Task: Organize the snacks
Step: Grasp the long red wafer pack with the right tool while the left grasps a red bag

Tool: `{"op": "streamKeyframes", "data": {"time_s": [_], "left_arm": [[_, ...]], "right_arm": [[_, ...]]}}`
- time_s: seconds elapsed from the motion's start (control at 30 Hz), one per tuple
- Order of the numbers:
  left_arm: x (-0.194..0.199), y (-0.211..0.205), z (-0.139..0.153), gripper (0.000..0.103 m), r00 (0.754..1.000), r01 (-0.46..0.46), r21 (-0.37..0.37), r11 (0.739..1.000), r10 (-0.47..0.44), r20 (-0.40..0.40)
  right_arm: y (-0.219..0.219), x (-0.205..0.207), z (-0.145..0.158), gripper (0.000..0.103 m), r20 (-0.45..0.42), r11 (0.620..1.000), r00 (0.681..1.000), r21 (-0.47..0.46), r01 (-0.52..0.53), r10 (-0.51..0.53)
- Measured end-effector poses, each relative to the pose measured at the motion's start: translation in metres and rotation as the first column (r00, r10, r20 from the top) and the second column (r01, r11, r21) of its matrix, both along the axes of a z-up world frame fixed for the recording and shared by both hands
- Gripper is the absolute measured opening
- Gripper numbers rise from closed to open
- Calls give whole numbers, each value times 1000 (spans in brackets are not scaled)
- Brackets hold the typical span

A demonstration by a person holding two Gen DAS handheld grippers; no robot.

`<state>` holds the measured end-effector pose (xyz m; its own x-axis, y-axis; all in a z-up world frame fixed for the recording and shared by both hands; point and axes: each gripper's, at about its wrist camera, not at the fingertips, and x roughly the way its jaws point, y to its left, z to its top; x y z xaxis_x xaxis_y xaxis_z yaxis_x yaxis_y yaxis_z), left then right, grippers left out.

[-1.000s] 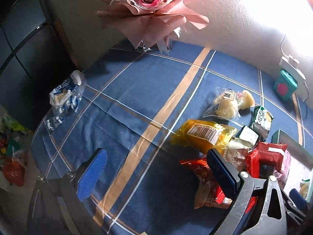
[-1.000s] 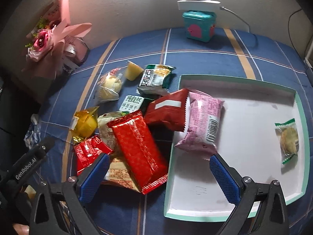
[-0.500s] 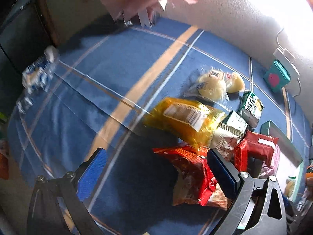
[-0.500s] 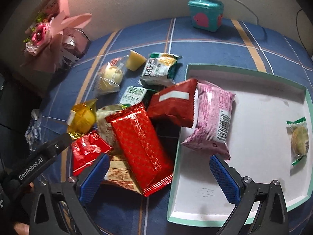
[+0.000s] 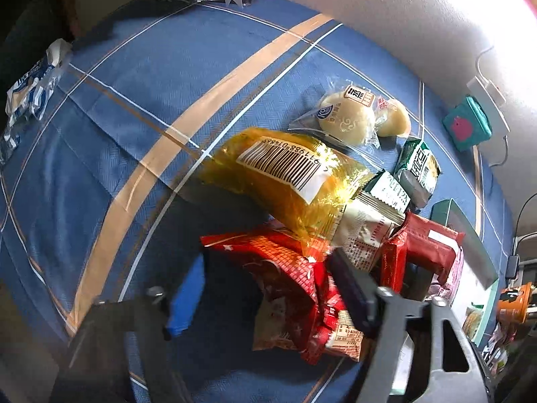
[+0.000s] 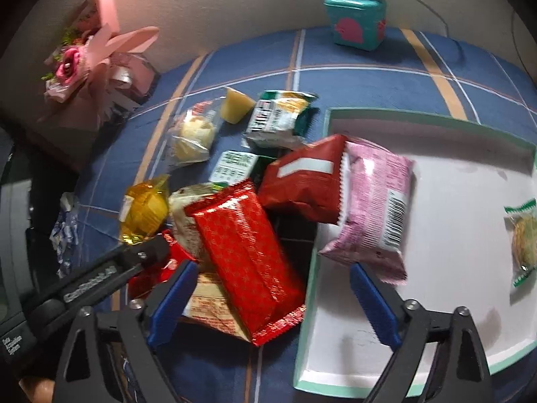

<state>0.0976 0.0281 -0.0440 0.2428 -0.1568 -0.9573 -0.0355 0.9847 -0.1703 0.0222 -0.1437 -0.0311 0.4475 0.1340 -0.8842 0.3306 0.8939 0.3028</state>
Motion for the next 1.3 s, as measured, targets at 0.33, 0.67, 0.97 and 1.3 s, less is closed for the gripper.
{"op": "streamKeyframes", "data": {"time_s": [0.33,0.67,0.97,1.3], "left_arm": [[-4,7,3,52,999,-36,-41,999,36,-2],[-2,10,1,52,998,-63,-69,996,62,-19],[-2,11,1,52,997,-78,-76,994,76,-28],[-3,12,2,52,997,-80,-86,993,78,-31]], "right_arm": [[22,12,4,74,61,993,991,-24,-114,115],[18,28,-14,73,9,988,988,27,-151,151],[24,45,-34,74,-41,980,979,29,-198,199],[16,48,-41,74,-54,968,978,158,-193,204]]}}
